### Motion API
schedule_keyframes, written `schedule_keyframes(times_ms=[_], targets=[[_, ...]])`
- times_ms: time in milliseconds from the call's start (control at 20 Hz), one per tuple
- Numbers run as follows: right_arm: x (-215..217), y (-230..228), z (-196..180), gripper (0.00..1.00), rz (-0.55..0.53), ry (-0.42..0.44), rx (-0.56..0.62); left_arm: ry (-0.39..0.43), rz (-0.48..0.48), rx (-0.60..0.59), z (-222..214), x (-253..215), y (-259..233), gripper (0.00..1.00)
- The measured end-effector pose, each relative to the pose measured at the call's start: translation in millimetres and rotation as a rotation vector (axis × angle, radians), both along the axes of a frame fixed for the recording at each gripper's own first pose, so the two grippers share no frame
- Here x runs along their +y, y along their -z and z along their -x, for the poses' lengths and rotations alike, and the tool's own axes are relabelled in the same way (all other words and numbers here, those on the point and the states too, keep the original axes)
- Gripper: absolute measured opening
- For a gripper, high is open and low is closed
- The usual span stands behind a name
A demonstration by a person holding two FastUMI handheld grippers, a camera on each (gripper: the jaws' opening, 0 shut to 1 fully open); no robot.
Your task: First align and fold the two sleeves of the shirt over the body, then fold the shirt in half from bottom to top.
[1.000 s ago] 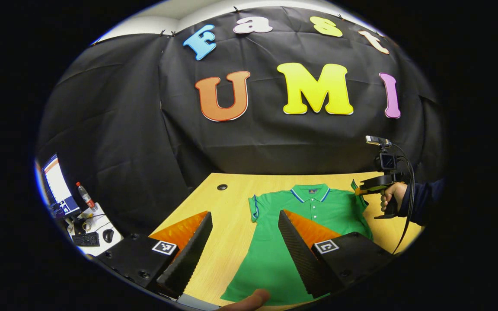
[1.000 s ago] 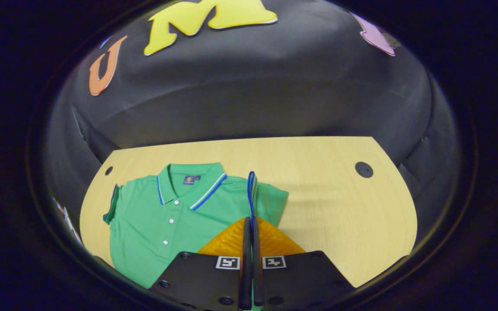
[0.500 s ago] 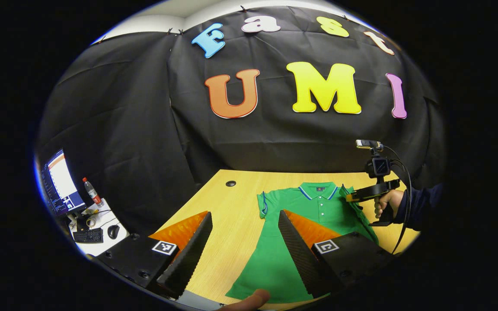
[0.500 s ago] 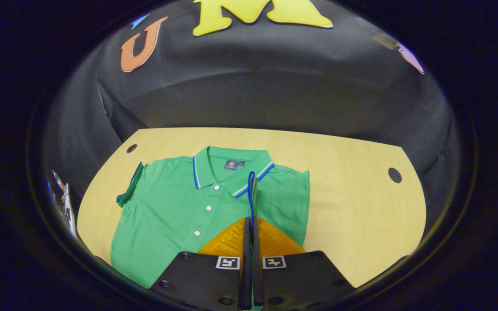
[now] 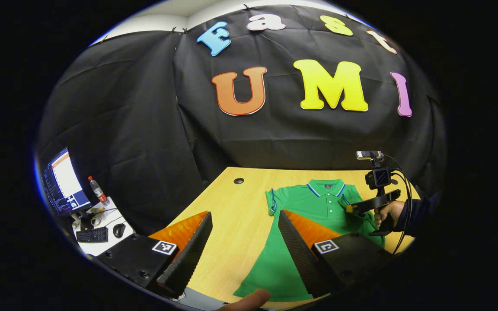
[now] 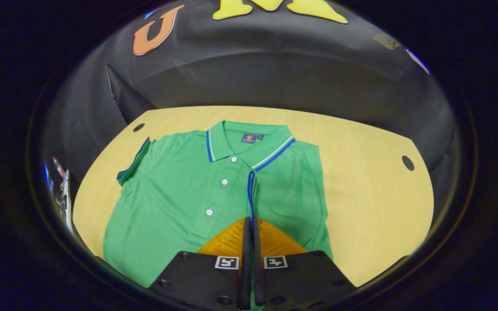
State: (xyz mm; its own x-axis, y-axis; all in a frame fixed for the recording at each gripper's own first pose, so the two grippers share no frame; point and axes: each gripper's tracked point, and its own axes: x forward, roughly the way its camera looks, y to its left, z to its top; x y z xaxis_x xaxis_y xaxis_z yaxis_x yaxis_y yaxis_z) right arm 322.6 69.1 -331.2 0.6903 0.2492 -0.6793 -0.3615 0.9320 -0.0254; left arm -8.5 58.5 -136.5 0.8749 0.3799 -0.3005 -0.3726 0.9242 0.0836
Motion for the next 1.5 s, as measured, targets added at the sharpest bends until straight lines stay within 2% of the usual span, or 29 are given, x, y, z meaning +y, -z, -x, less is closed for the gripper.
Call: schedule_keyframes(times_ms=[50,250,300,350,450,500,600,750,800,850,1000,1100,1250,1500], targets=[[0,3,1,0.04,-0.002,0.006,0.003,-0.008,-0.008,0.0,0,3,-1,0.99],[6,5,10,0.09,-0.034,0.007,0.013,-0.03,-0.02,-0.016,-7,24,-4,1.0],[6,5,13,0.13,-0.04,0.002,0.016,-0.029,-0.015,-0.022,-11,28,-5,1.0],[13,3,19,0.13,-0.07,-0.02,0.031,-0.029,-0.008,-0.026,-15,33,-6,1.0],[13,-1,27,0.32,-0.07,-0.024,0.028,-0.017,0.009,-0.031,-24,38,-4,1.0],[12,-2,31,0.37,-0.069,-0.022,0.022,-0.008,0.015,-0.033,-29,40,-4,1.0],[10,-11,42,0.36,-0.083,-0.007,0.019,0.019,0.025,-0.034,-39,43,-4,1.0],[4,-34,64,0.55,-0.112,0.024,0.012,0.065,0.023,-0.053,-57,44,-8,1.0],[0,-45,69,0.55,-0.12,0.037,-0.009,0.082,0.023,-0.058,-65,43,-7,1.0],[-3,-59,74,0.63,-0.131,0.046,-0.035,0.103,0.025,-0.063,-74,42,-8,1.0],[-26,-97,92,0.98,-0.126,0.109,-0.115,0.162,0.04,-0.066,-104,36,-2,1.0],[-35,-119,108,1.0,-0.141,0.133,-0.144,0.195,0.073,-0.053,-123,34,6,1.0],[-55,-159,130,0.98,-0.122,0.152,-0.219,0.235,0.12,-0.023,-156,29,26,1.0],[-78,-224,180,1.0,-0.096,0.174,-0.349,0.249,0.148,0.069,-213,29,77,1.0]])
